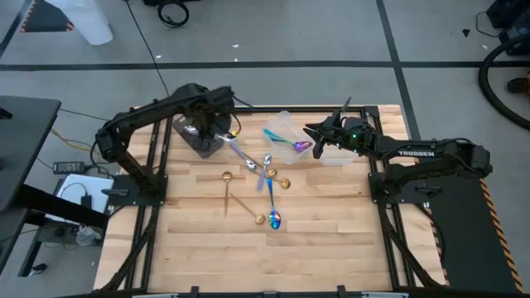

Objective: Sort silverware by color (type)
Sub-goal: Put the purple spoon into the black bin

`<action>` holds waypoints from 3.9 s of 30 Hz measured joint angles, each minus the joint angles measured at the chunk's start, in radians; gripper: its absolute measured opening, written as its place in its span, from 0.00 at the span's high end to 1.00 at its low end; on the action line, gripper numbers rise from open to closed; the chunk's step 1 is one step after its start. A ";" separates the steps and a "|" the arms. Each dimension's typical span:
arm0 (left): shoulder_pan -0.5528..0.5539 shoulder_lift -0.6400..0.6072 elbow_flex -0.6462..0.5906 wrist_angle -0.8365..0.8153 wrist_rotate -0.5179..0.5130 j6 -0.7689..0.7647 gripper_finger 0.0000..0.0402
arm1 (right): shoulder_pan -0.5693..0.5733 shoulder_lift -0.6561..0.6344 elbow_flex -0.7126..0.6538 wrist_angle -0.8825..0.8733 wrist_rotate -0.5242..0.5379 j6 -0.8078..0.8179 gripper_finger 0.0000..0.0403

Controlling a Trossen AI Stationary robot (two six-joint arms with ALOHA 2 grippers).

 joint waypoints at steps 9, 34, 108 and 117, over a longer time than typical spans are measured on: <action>0.119 -0.038 -0.002 0.008 -0.004 0.075 0.86 | 0.000 0.000 0.000 -0.013 0.000 0.001 0.78; 0.339 -0.038 -0.198 0.171 -0.108 0.201 0.86 | 0.000 0.000 0.000 -0.029 0.000 0.020 0.78; 0.242 -0.302 -0.641 0.771 -0.209 0.620 0.86 | 0.001 0.000 0.000 0.002 -0.008 0.046 0.78; 0.231 -0.302 -0.643 0.730 -0.155 0.591 0.86 | 0.001 0.000 0.000 0.004 -0.008 0.046 0.78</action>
